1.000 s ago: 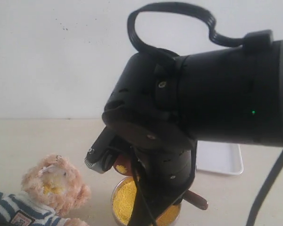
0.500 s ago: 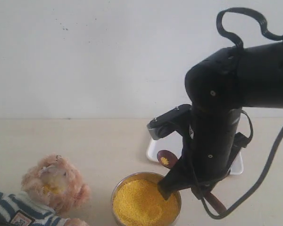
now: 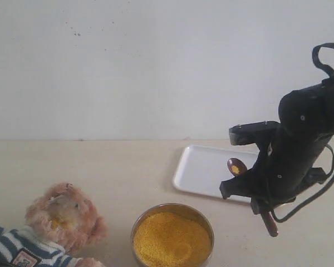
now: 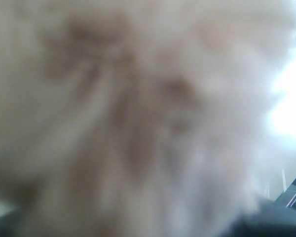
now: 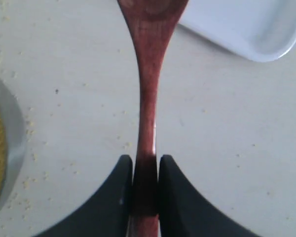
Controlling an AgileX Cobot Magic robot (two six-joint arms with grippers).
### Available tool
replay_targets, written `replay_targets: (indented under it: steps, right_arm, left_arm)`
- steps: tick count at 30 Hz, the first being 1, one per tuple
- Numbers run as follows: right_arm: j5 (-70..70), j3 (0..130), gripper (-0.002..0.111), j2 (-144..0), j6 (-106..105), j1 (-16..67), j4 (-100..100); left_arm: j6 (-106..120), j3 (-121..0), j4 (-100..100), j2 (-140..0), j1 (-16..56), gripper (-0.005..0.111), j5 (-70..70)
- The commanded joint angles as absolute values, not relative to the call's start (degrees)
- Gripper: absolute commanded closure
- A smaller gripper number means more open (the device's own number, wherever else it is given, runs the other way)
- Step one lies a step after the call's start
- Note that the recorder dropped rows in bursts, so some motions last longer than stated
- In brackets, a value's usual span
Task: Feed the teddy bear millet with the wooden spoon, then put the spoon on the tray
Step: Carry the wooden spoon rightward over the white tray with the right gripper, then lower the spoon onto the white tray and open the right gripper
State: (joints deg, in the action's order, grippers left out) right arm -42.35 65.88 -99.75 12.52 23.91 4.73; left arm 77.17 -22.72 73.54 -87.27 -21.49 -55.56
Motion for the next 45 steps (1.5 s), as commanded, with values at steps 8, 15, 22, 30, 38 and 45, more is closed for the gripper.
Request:
replay_targets:
  steps: [8, 15, 22, 30, 38, 45]
  right_arm:
    - [-44.6, 83.1, 0.106, -116.2, 6.4, 18.8, -0.3]
    - [-47.4, 95.1, 0.106, -122.6, 6.4, 18.7, -0.9]
    - [-50.2, 104.8, 0.106, -128.7, 7.1, 16.9, 0.0]
    - [-51.0, 108.1, 0.106, -133.2, 7.2, 14.2, 0.8]
    - [-50.1, 108.1, 0.105, -135.6, 7.0, 14.2, 1.9]
    - [-49.6, 108.1, 0.091, -136.5, 7.0, 14.2, 1.9]
  left_arm:
    - [77.7, -22.6, 74.0, -87.4, -21.6, 0.103, -56.7]
    - [77.7, -22.6, 74.0, -87.4, -21.6, 0.103, -56.7]
    - [77.7, -22.6, 74.0, -87.4, -21.6, 0.103, -56.7]
    - [77.7, -22.6, 74.0, -87.4, -21.6, 0.103, -56.7]
    - [77.7, -22.6, 74.0, -87.4, -21.6, 0.103, -56.7]
    - [77.7, -22.6, 74.0, -87.4, -21.6, 0.103, -56.7]
